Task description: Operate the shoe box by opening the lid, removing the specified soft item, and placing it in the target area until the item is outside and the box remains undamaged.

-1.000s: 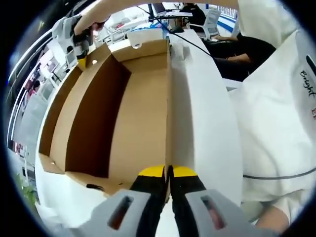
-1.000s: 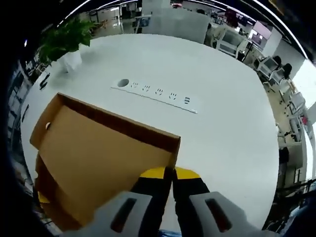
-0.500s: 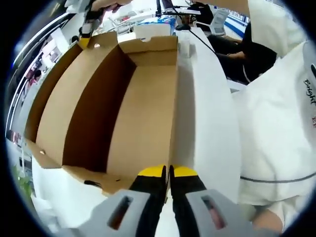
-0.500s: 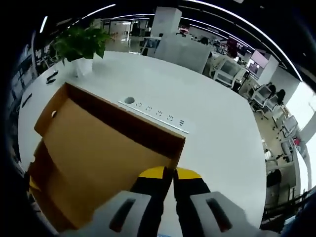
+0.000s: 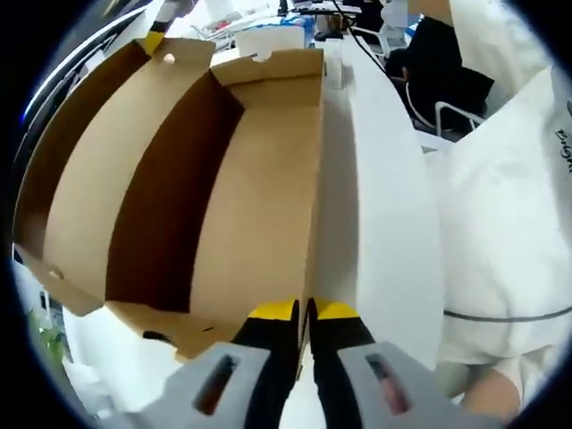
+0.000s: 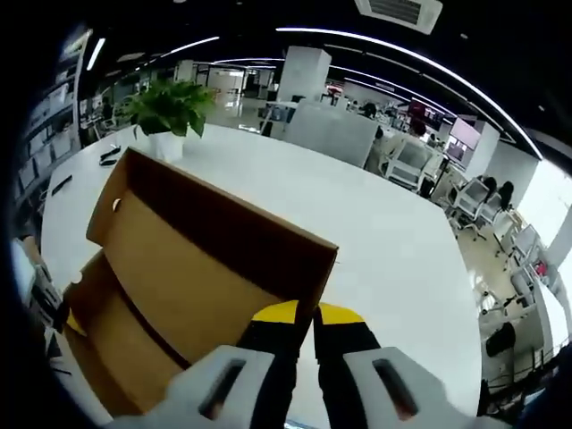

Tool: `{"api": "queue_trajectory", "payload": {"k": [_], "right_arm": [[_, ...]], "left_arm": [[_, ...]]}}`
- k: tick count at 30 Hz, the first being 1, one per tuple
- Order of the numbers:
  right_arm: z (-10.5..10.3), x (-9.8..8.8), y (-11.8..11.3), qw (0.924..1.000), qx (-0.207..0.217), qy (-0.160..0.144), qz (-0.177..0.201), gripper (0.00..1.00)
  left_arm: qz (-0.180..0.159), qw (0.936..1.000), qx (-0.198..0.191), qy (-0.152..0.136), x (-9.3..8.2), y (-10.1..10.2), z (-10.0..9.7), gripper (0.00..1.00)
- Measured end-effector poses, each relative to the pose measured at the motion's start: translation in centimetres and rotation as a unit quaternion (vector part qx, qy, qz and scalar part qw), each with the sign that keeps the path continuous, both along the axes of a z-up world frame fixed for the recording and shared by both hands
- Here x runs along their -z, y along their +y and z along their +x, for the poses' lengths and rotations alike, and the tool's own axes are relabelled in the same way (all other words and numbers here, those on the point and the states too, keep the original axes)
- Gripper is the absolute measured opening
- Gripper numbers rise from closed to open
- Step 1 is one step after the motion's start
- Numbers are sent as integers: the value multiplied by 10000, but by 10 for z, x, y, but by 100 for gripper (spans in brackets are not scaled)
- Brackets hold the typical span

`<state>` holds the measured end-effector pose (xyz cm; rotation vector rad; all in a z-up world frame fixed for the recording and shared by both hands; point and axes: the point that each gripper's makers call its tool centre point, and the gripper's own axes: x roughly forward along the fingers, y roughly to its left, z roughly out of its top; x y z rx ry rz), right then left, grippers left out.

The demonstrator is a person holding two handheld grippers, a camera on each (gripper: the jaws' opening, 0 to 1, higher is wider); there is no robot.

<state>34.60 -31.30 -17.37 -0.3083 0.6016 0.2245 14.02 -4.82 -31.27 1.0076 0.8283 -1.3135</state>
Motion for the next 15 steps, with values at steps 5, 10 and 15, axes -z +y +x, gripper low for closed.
{"api": "queue_trajectory", "payload": {"k": [5, 10, 15], "right_arm": [[0, -9, 4, 9992, -109, -310, -246, 3], [0, -17, 2, 9982, -139, -557, -168, 3], [1, -17, -4, 9979, -83, -616, -167, 3]], "left_arm": [[-32, 10000, 56, -64, -1, -2, 1, 5], [-343, 9991, 161, -173, -12, -6, -1, 6], [-327, 9985, 202, -387, -25, -4, -3, 6]]}}
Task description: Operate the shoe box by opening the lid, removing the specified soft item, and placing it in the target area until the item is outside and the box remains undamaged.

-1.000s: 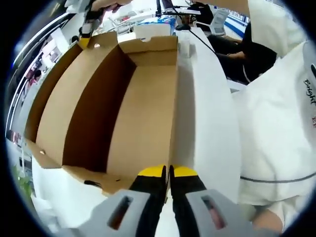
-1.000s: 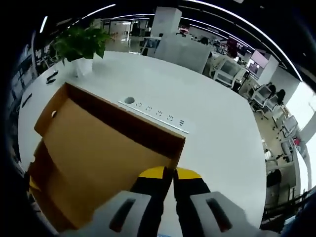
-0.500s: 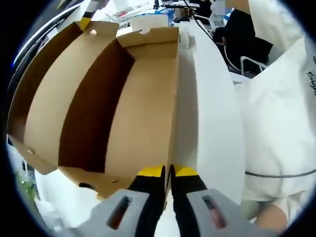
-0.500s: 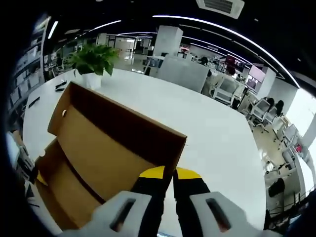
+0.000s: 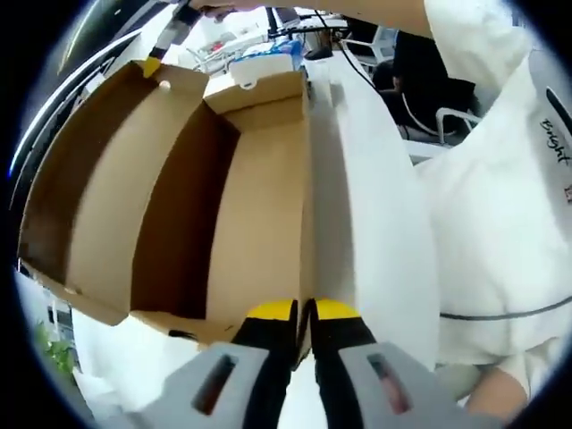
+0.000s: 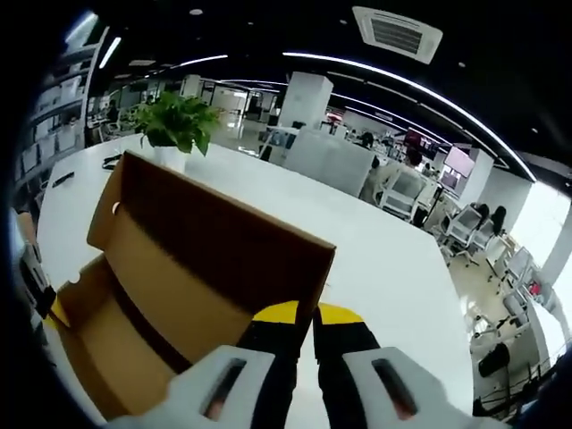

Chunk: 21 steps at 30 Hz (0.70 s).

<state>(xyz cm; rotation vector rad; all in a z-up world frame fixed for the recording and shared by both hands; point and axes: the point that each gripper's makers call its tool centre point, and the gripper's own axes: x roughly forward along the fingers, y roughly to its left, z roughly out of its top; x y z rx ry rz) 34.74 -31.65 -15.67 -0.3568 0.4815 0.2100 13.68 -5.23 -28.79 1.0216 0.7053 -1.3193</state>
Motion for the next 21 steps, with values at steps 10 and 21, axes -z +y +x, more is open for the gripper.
{"api": "queue_trajectory", "payload": {"k": [10, 21], "right_arm": [[-16, -15, 10, 9977, -103, -626, 223, 3], [-31, -17, 3, 9926, 37, -952, 757, 1]], "left_arm": [[205, 9997, -81, -146, 3, 2, 2, 3], [168, 9994, -102, -279, 3, 2, 10, 4]]}}
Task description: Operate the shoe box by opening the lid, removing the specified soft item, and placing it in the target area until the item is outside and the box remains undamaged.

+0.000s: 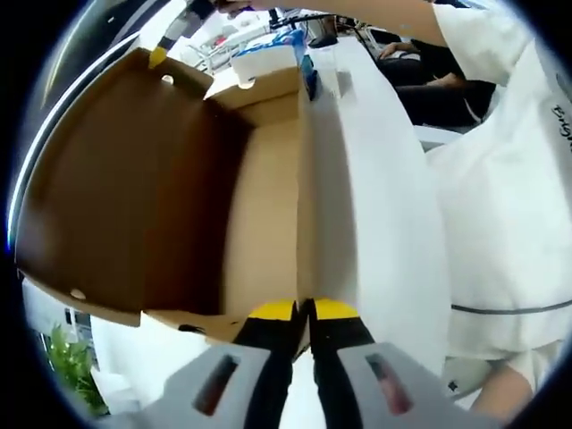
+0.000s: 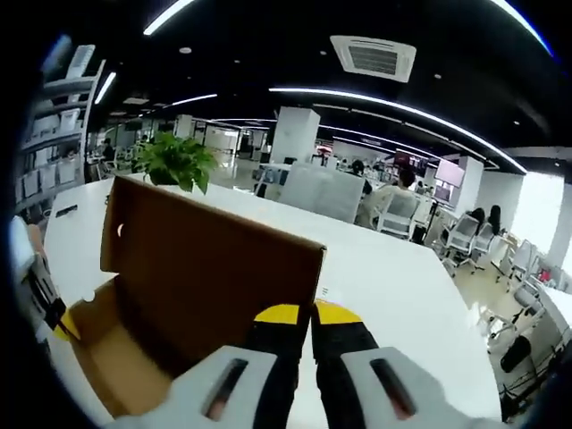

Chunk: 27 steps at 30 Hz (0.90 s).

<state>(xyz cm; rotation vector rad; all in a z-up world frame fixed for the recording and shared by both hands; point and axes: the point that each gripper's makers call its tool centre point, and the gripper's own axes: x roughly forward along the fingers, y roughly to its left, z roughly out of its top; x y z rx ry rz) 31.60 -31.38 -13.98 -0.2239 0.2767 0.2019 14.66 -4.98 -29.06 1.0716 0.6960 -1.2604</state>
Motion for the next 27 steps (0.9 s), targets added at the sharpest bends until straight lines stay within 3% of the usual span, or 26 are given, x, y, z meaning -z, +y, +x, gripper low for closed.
{"api": "queue_trajectory", "payload": {"k": [4, 7, 11, 14, 27], "right_arm": [[-14, -1, 2, 9994, 131, -268, -202, 1], [-18, 1, 0, 9989, 162, -427, -125, 1], [-25, -5, -1, 9976, 152, -488, 474, 0], [-29, -3, -6, 9964, 189, -512, 653, 0], [-53, 0, 0, 9941, 319, -845, 593, 0]], "left_arm": [[-47, 10000, 24, 15, 0, 0, 1, 4], [-23, 10000, 48, -18, 0, 0, 2, 4], [-61, 10000, 64, 2, 0, 1, 2, 4], [-65, 10000, 60, 3, 0, 2, 3, 5], [-169, 9998, -131, -45, -1, 6, 9, 6]]}}
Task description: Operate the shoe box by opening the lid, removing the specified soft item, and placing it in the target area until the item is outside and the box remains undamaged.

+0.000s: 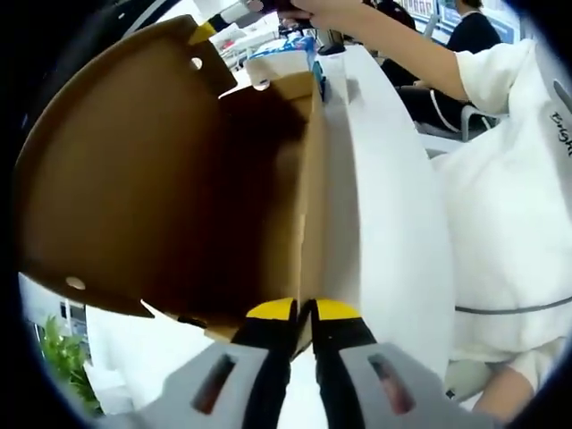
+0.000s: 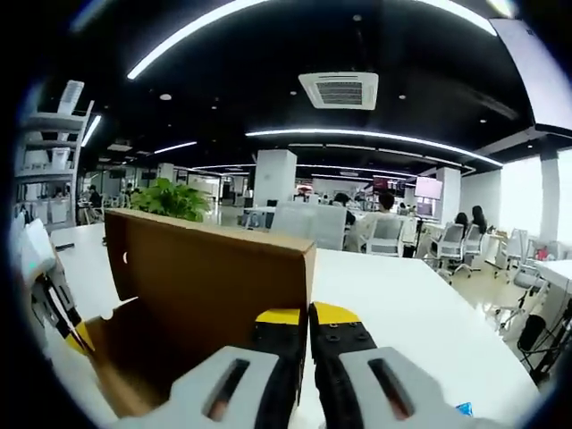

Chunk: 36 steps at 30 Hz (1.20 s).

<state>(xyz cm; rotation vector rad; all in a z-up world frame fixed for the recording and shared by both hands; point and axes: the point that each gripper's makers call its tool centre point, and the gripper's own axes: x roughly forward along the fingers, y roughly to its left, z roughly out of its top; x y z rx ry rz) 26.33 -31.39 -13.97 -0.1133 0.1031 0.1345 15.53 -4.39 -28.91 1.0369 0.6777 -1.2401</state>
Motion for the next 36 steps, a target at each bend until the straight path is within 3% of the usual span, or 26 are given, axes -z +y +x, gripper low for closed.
{"api": "queue_trajectory", "payload": {"k": [5, 9, 15, 18, 19, 20, 26, 28, 36], "right_arm": [[-2, 2, 0, 10000, 53, -40, 33, 0], [-12, 4, 1, 9997, 164, -165, -6, 0], [-22, 9, 4, 9990, 304, -302, -92, 0], [-22, 11, 4, 9990, 314, -303, -42, 0], [-22, 12, 4, 9990, 321, -310, -47, 0], [-23, 12, 5, 9989, 334, -322, -37, 0], [-27, 17, 5, 9977, 483, -461, -83, 0], [-28, 18, 7, 9974, 512, -503, -101, 0], [-31, 24, 9, 9960, 625, -625, -110, 0]], "left_arm": [[-33, 10000, 53, -60, 0, 1, 0, 7], [-64, 9995, -47, -313, -1, 3, 8, 9], [-346, 9980, -72, -516, -3, 3, 10, 10], [-472, 9956, -53, -804, -3, 3, 16, 12], [-551, 9925, 2, -1093, -6, 4, 23, 13], [-613, 9909, 24, -1201, -5, 5, 24, 13], [-865, 9890, 11, -1196, -6, 1, 20, 15], [-857, 9871, 94, -1351, -8, 1, 21, 15], [-968, 9854, 90, -1399, -10, 1, 21, 15]]}}
